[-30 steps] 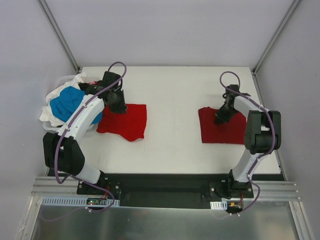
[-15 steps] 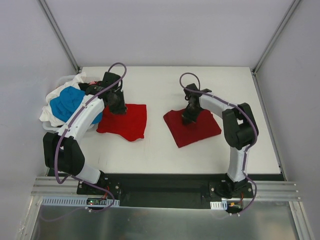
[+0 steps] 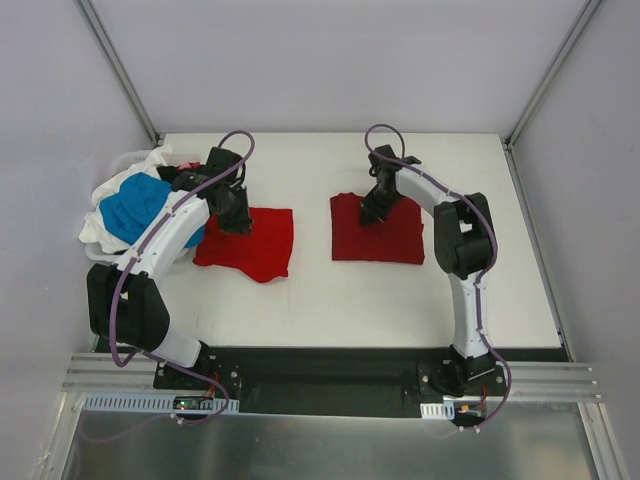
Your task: Fold and stack the t-shirts
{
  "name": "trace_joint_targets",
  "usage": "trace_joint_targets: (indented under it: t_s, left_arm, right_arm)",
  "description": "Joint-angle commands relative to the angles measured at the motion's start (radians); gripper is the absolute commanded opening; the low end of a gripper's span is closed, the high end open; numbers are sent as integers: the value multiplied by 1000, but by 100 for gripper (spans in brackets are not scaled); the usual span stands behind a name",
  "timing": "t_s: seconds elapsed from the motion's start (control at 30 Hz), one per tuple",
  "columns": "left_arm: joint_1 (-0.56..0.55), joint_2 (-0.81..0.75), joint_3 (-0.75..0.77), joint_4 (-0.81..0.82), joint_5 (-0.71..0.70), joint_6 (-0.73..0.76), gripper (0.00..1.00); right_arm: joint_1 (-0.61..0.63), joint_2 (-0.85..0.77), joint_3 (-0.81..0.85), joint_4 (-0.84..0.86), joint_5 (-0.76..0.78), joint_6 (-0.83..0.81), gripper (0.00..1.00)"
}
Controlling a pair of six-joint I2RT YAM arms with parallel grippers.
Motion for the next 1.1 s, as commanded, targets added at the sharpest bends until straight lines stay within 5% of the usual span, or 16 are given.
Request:
trace_joint_targets:
  t_s: [0.0, 0.17, 0.2, 0.3, 0.33, 0.53, 0.83, 1.07]
  left_arm:
    - [10, -16, 19, -28, -13, 21, 15]
    - [10, -25, 20, -31, -105, 15, 17]
    - [10, -29, 25, -31, -140, 14, 30]
    - [42, -13, 34, -57, -226, -2, 57]
    - [76, 0, 37, -68, -219, -12, 61]
    - [110, 116, 8, -100, -131, -19, 63]
    - [112, 207, -56, -63, -121, 4, 62]
    - [112, 317, -7, -80, -81, 4, 59]
  right_arm:
    - [-12, 50, 73, -42, 46, 17, 1]
    - [59, -74, 70, -80, 99, -140, 1]
    - [82, -106, 75, -86, 138, -182, 4]
    - [178, -194, 75, -88, 146, -306, 36]
    - [197, -198, 70, -90, 127, -319, 54]
    - [255, -188, -53, 57, -126, -296, 88]
    - [274, -56, -88, 170, -307, -271, 95]
    - [285, -62, -77, 154, -293, -282, 96]
